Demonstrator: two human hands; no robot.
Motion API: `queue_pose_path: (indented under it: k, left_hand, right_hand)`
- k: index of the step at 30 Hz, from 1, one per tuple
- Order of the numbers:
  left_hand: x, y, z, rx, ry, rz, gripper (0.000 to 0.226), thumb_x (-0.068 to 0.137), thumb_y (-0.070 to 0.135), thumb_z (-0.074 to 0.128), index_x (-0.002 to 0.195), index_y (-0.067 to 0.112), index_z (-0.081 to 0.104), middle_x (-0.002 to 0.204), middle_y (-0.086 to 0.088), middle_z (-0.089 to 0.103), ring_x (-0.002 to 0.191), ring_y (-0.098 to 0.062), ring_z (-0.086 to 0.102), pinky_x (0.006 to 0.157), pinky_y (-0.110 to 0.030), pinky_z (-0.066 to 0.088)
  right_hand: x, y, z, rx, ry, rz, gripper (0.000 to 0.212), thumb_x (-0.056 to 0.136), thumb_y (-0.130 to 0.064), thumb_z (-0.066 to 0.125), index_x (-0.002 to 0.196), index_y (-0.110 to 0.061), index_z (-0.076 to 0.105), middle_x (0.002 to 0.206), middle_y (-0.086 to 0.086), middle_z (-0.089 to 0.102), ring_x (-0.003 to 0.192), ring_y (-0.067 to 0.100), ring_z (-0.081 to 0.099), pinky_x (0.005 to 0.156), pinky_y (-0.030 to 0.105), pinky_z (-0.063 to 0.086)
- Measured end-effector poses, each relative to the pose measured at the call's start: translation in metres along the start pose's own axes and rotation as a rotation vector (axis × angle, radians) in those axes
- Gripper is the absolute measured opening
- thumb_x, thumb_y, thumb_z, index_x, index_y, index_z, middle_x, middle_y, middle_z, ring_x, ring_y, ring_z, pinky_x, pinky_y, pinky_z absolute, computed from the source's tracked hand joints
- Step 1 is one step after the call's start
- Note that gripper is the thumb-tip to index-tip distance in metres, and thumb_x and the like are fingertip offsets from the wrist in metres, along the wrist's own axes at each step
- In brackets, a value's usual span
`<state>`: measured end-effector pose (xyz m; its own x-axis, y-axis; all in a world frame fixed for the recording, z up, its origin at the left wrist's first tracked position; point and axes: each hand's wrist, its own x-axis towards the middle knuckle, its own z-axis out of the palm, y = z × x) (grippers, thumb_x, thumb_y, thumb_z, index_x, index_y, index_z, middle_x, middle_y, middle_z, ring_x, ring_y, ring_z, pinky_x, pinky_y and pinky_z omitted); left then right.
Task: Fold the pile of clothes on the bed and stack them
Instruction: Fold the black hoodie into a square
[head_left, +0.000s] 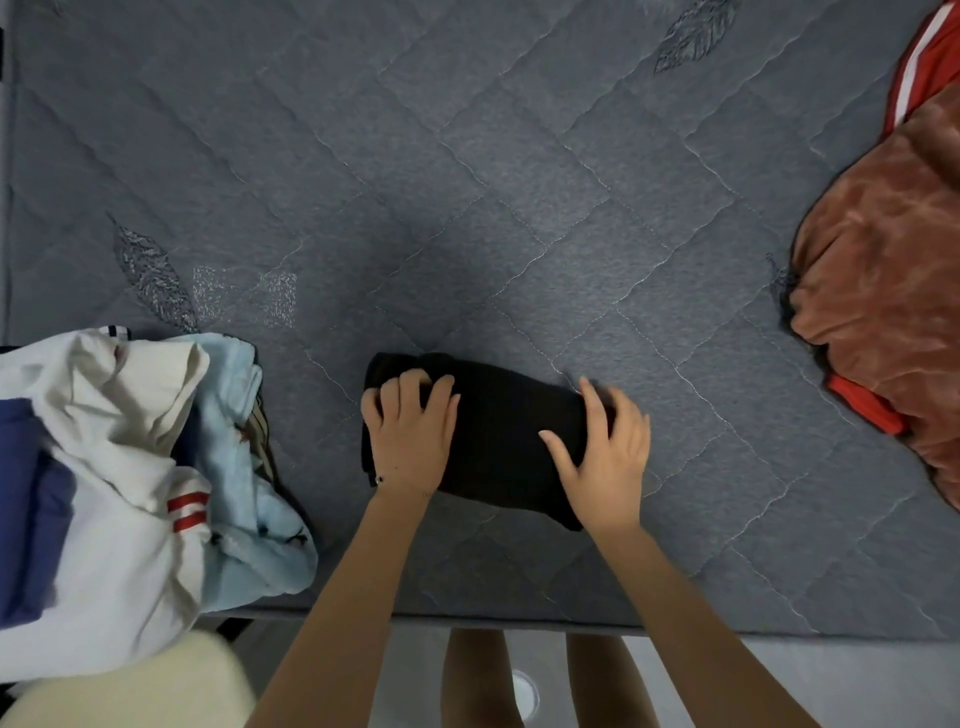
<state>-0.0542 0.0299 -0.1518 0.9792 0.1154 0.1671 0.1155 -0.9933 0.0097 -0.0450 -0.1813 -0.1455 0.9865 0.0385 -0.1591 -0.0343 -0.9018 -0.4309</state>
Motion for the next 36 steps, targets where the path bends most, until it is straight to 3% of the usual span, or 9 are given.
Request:
queue_pose_path:
  k: [3,9,13,16,20,22,25,31,36]
  left_hand:
    - [-0.002,-0.008,0.016,-0.043,-0.227,-0.13,0.056,0.096,0.054,0.033,0.147,0.029,0.033,0.15,-0.015,0.03,0.139,-0.036,0.026,0.114,-0.058,0.007]
    - [0.01,-0.019,0.028,-0.444,-0.435,-0.344,0.09,0.081,0.074,0.035,0.149,0.035,-0.009,0.161,-0.005,0.002,0.148,-0.024,0.002,0.115,-0.053,-0.001]
    - [0.002,-0.036,0.012,-0.632,-0.447,-0.642,0.114,0.071,0.077,0.047,0.152,0.016,-0.006,0.161,-0.003,-0.006,0.147,-0.014,-0.009,0.117,-0.046,-0.012]
    - [-0.003,-0.037,0.004,-0.619,-0.553,-0.628,0.101,0.076,0.07,0.05,0.152,0.015,0.013,0.161,-0.002,-0.007,0.146,-0.014,-0.011,0.117,-0.043,-0.012]
    - [-0.004,-0.036,-0.01,-0.923,-0.543,-0.735,0.089,0.07,0.064,0.07,0.14,0.023,0.035,0.148,-0.002,0.036,0.139,-0.021,0.029,0.117,-0.047,0.022]
    - [-0.006,-0.034,-0.024,-1.098,-0.553,-0.847,0.085,0.065,0.055,0.079,0.133,0.024,0.037,0.135,0.0,0.048,0.125,-0.017,0.046,0.109,-0.042,0.037]
    - [-0.014,-0.034,-0.041,-1.21,-0.59,-0.892,0.08,0.071,0.034,0.082,0.132,0.02,0.034,0.125,0.004,0.05,0.115,-0.012,0.051,0.099,-0.029,0.041]
    - [-0.023,-0.036,-0.106,-1.279,-0.471,-0.889,0.062,0.076,0.025,0.078,0.119,0.025,0.034,0.107,0.015,0.048,0.096,0.004,0.049,0.077,-0.013,0.041]
    - [-0.029,-0.044,-0.19,-1.312,-0.31,-0.973,0.061,0.076,0.028,0.078,0.118,0.026,0.033,0.105,0.017,0.047,0.095,0.003,0.049,0.08,-0.016,0.04]
  right_hand:
    - [-0.004,0.012,0.019,-0.06,-0.075,0.125,0.081,0.085,-0.075,0.031,0.151,-0.028,0.02,0.156,0.014,0.022,0.145,0.034,0.016,0.115,0.056,0.012]
    - [0.005,0.018,0.029,-0.081,-0.142,0.247,0.097,0.078,-0.082,0.029,0.153,-0.027,0.003,0.161,0.011,0.006,0.149,0.028,0.001,0.116,0.049,-0.002]
    - [-0.009,0.006,0.014,0.203,-0.064,0.603,0.116,0.067,-0.077,0.05,0.154,-0.016,0.003,0.162,0.008,0.0,0.149,0.022,-0.004,0.118,0.045,-0.002]
    - [-0.021,0.001,0.013,0.373,-0.124,0.65,0.096,0.076,-0.061,0.064,0.152,-0.02,0.023,0.162,0.002,0.002,0.148,0.019,-0.003,0.121,0.045,0.004]
    - [-0.033,-0.011,-0.003,0.854,-0.074,0.705,0.048,0.085,-0.036,0.07,0.129,-0.028,0.051,0.134,-0.004,0.053,0.129,0.014,0.047,0.108,0.038,0.04]
    - [-0.038,-0.016,-0.015,1.018,-0.112,0.738,0.041,0.09,-0.024,0.065,0.128,-0.028,0.05,0.124,-0.007,0.06,0.115,0.008,0.057,0.097,0.028,0.048]
    - [-0.04,-0.015,-0.032,1.086,-0.152,0.749,0.028,0.092,-0.021,0.062,0.118,-0.03,0.053,0.112,-0.01,0.063,0.1,0.003,0.061,0.078,0.014,0.054]
    - [-0.042,-0.034,-0.084,1.024,-0.12,0.664,0.03,0.086,-0.026,0.07,0.114,-0.022,0.061,0.109,-0.003,0.068,0.099,0.01,0.065,0.085,0.028,0.053]
    - [-0.042,-0.076,-0.152,1.044,-0.142,0.556,0.025,0.083,-0.026,0.073,0.107,-0.02,0.065,0.104,-0.002,0.071,0.095,0.013,0.068,0.081,0.028,0.054]
